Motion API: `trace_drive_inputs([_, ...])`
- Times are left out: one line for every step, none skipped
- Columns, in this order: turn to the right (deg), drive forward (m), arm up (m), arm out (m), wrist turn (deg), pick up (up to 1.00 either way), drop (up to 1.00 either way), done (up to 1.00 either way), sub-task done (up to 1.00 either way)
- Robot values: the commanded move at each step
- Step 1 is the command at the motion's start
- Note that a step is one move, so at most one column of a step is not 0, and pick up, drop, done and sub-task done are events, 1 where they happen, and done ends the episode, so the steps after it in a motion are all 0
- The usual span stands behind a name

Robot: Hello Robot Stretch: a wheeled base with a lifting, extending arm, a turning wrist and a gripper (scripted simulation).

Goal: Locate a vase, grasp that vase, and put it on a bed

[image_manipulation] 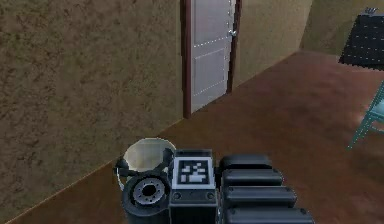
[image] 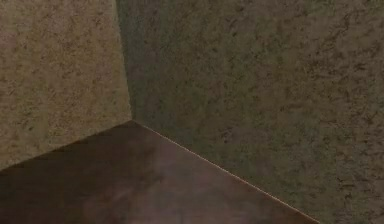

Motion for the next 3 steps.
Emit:
trace_drive_inputs([0.0, 0.45, 0.0, 0.0, 0.0, 0.0, 0.0, 0.0, 0.0])
trace_drive_inputs([-45.0, 0.0, 0.0, 0.0, 0.0, 0.0, 0.0, 0.0, 0.0])
trace_drive_inputs([0.0, 1.0, 0.0, 0.0, 0.0, 0.0, 0.0, 0.0, 0.0])
